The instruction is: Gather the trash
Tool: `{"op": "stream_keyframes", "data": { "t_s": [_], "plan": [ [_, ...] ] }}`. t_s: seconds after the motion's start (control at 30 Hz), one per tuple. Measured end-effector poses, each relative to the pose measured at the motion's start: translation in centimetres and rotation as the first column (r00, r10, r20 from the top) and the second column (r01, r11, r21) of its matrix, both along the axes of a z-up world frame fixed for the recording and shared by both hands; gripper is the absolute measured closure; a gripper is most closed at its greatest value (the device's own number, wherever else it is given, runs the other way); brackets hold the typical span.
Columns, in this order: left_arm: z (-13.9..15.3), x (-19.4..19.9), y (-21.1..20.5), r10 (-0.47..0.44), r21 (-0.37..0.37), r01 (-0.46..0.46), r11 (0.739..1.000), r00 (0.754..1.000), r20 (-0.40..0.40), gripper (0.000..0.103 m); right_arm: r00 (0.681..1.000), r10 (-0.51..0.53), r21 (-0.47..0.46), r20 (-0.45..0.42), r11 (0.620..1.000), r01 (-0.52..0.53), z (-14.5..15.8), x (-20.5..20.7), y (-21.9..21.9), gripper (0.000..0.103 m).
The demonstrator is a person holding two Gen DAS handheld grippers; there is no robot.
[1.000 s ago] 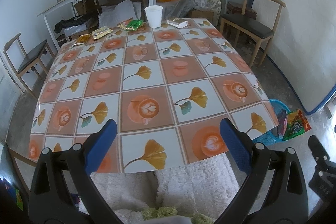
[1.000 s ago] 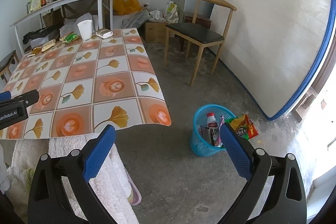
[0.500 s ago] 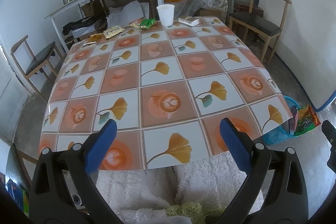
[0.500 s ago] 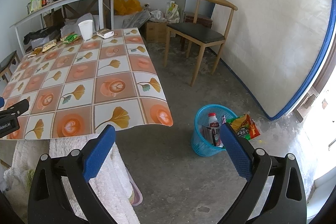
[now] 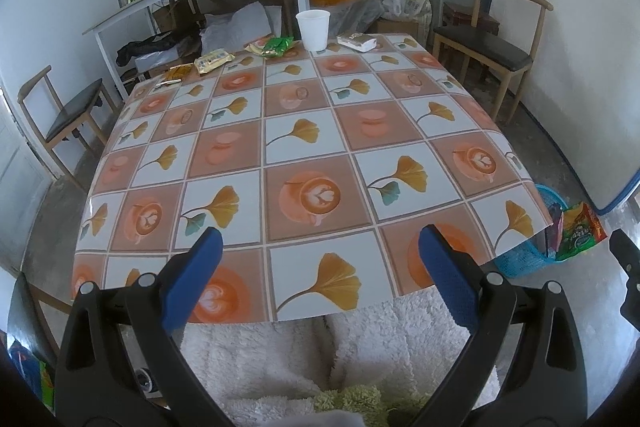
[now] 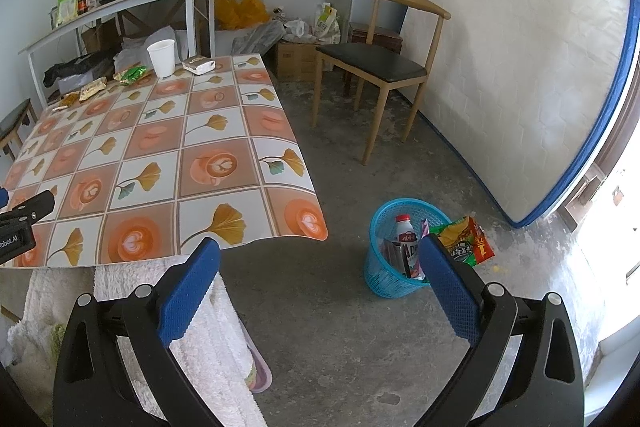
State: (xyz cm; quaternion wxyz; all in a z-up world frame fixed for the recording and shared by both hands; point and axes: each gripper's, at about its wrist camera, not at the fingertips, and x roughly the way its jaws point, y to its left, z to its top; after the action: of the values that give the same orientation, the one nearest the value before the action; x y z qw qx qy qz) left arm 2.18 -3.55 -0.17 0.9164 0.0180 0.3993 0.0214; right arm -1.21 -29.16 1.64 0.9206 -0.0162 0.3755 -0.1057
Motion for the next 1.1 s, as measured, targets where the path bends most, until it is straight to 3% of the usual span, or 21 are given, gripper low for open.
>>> {"op": "stream_keyframes", "data": {
  "t_s": [1.1],
  "plan": [
    [-0.27, 0.19, -0.22, 0.004, -0.017, -0.004, 1.000, 1.000, -0.009, 0.008, 1.000, 0.000, 0.002, 0.001, 1.000, 0.000, -0.03, -0.02, 0.13, 0.006]
  ]
}}
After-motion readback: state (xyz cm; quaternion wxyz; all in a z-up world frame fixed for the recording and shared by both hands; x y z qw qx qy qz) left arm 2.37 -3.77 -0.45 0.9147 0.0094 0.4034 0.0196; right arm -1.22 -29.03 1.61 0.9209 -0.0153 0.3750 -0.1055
